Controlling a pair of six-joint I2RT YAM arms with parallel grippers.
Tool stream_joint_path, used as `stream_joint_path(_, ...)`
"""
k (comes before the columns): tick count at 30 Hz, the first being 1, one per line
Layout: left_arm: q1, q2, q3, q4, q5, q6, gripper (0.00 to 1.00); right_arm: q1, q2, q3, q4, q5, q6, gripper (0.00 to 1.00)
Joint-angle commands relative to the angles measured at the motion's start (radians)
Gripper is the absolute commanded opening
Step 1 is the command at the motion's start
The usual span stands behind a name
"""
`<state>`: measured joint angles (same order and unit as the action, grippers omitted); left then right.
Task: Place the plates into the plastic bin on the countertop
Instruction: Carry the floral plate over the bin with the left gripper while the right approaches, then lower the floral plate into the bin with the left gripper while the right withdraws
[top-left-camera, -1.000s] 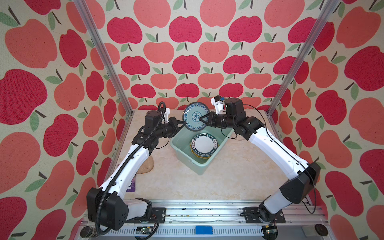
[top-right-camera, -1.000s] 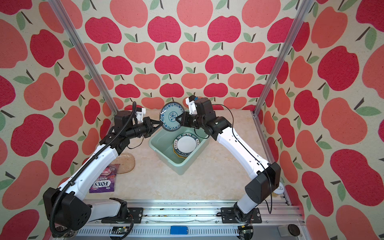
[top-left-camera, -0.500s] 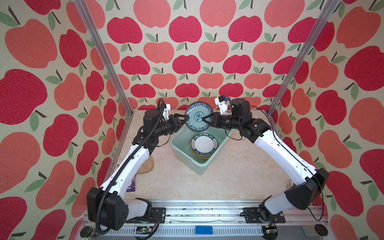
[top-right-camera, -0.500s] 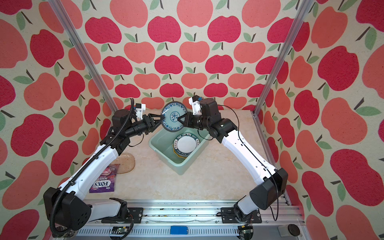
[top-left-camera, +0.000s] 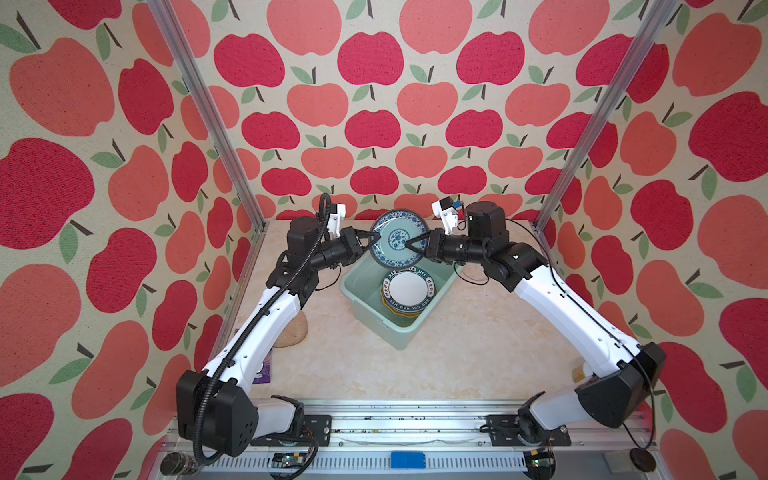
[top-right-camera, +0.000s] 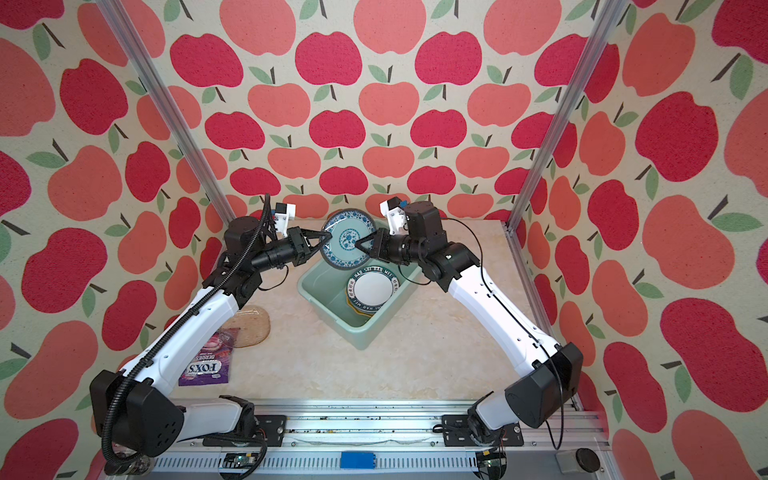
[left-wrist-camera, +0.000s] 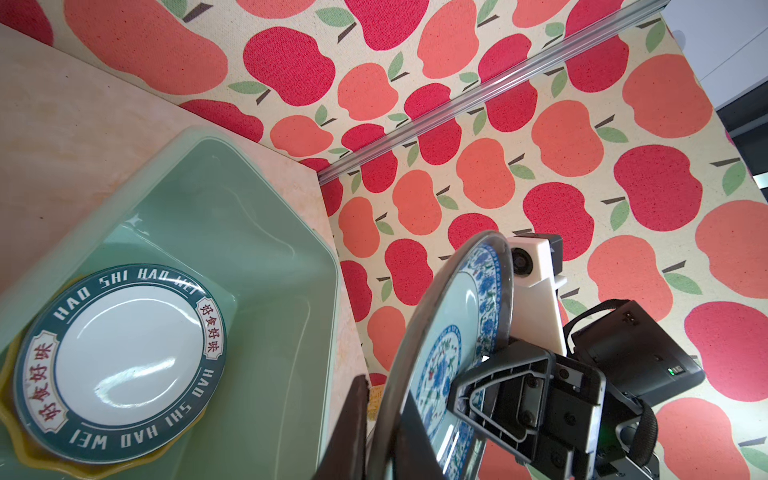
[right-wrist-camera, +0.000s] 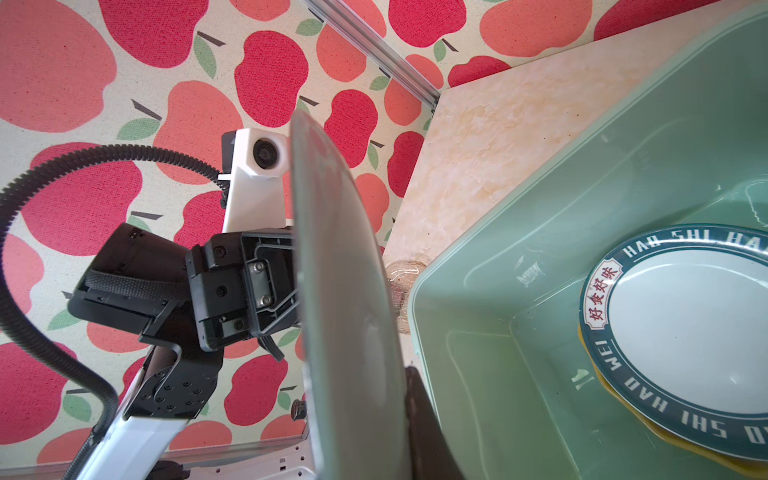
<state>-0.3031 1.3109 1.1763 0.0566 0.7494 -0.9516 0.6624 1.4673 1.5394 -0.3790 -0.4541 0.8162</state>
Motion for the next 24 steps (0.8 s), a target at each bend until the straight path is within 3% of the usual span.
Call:
stream_joint_path(1, -0.021, 0.01, 0.042, -0.03, 0.032, -0.009, 0.06, 0.004, -0.033, -0.021, 0.051, -0.003, -0.027, 0.0)
stream_joint_path(5, -0.021, 0.006, 0.04, -0.035, 0.028, -0.012, 0.0, -0.008, -0.046, -0.041, 0.057, 0.004, -0.022, 0.05)
stream_joint_path(7, -0.022, 0.007, 0.043, -0.045, 0.025, -0.012, 0.0, -0.019, -0.057, -0.053, 0.055, 0.013, -0.018, 0.24)
stream_joint_path(8, -0.02, 0.007, 0.044, -0.056, 0.019, -0.01, 0.0, -0.025, -0.062, -0.058, 0.054, 0.019, -0.018, 0.28)
stream_joint_path(10, -0.022, 0.006, 0.05, -0.086, 0.002, -0.006, 0.0, -0.042, -0.077, -0.067, 0.038, 0.043, -0.018, 0.53)
stream_joint_path(15, -0.035, -0.004, 0.075, -0.211, -0.104, -0.003, 0.0, -0.096, -0.121, -0.063, -0.05, 0.107, -0.049, 0.75)
stream_joint_path(20, -0.106, -0.045, 0.115, -0.39, -0.385, -0.009, 0.0, -0.147, -0.2, -0.084, -0.15, 0.267, -0.046, 0.77)
stream_joint_path(24, -0.203, -0.062, 0.121, -0.455, -0.63, -0.092, 0.0, -0.16, -0.282, -0.13, -0.161, 0.424, -0.044, 0.77)
